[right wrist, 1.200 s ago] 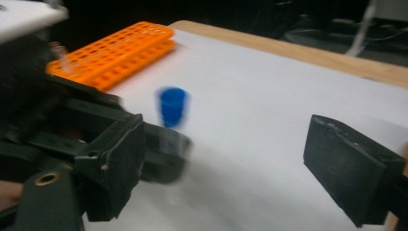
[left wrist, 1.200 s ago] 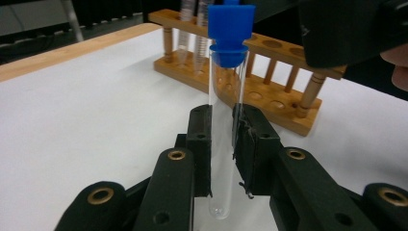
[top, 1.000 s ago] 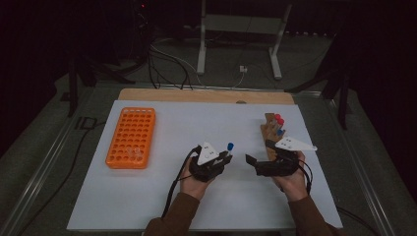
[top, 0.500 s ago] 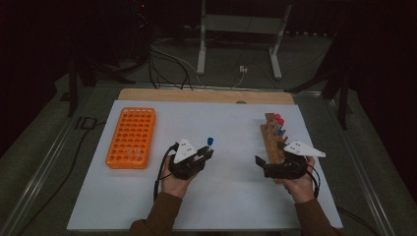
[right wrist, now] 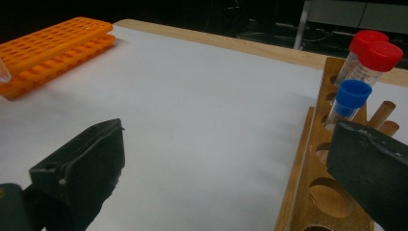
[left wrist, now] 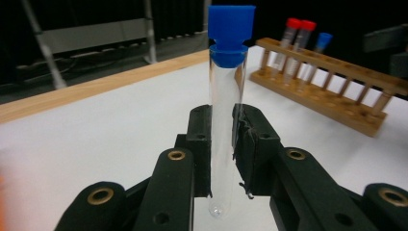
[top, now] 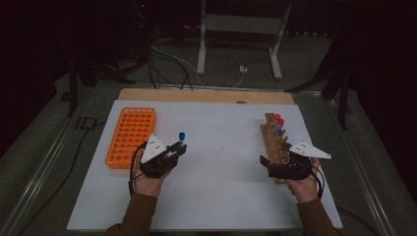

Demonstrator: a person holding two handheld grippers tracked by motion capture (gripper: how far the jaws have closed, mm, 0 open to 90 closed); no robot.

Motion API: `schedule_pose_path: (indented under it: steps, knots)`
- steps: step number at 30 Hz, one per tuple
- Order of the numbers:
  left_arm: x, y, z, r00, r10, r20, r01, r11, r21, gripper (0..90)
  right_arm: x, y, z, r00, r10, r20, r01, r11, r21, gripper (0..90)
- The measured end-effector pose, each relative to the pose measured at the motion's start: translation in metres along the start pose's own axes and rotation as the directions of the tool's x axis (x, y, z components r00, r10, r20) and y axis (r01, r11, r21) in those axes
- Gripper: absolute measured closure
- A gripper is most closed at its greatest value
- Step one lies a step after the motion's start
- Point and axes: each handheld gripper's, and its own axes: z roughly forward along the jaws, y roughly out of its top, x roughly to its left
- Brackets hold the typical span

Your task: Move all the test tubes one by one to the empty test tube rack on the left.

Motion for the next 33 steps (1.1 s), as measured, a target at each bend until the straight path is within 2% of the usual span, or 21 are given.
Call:
schedule_pose_path:
  steps: [5, 8, 13, 18, 23, 28, 33]
  knots:
    - [0.020, -0.007, -0.023, 0.9980, -0.019, -0.060, 0.018, 0.9998, -0.004, 77.1, 0.000, 0.000, -0.001, 1.0000, -0.002, -0.003, 0.002, 1.000, -0.006, 0.0]
    - [0.032, -0.012, -0.040, 0.9944, -0.040, -0.098, 0.039, 0.9992, -0.009, 77.1, -0.001, 0.000, -0.002, 1.0000, 0.002, -0.003, -0.002, 1.000, -0.007, 0.0]
    - [0.051, -0.021, -0.065, 0.9832, -0.082, -0.163, 0.078, 0.9966, -0.026, 77.1, 0.000, 0.000, -0.001, 1.0000, 0.001, -0.003, -0.001, 1.000, -0.009, 0.0]
    - [0.065, -0.031, -0.081, 0.9709, -0.099, -0.218, 0.095, 0.9951, -0.026, 77.0, 0.001, 0.000, -0.001, 1.0000, 0.000, -0.005, 0.000, 1.000, -0.008, 0.0]
    - [0.073, -0.037, -0.091, 0.9641, -0.087, -0.251, 0.085, 0.9962, -0.019, 76.9, 0.000, 0.001, -0.001, 1.0000, 0.002, -0.005, -0.002, 1.000, -0.010, 0.0]
    - [0.082, -0.043, -0.093, 0.9474, -0.103, -0.303, 0.100, 0.9947, -0.024, 77.0, 0.001, 0.001, -0.001, 1.0000, -0.002, -0.005, 0.002, 1.000, -0.013, 0.0]
    - [0.091, -0.048, -0.088, 0.9338, -0.107, -0.342, 0.108, 0.9940, -0.014, 77.0, 0.000, 0.001, -0.001, 1.0000, 0.005, -0.005, -0.005, 1.000, -0.012, 0.0]
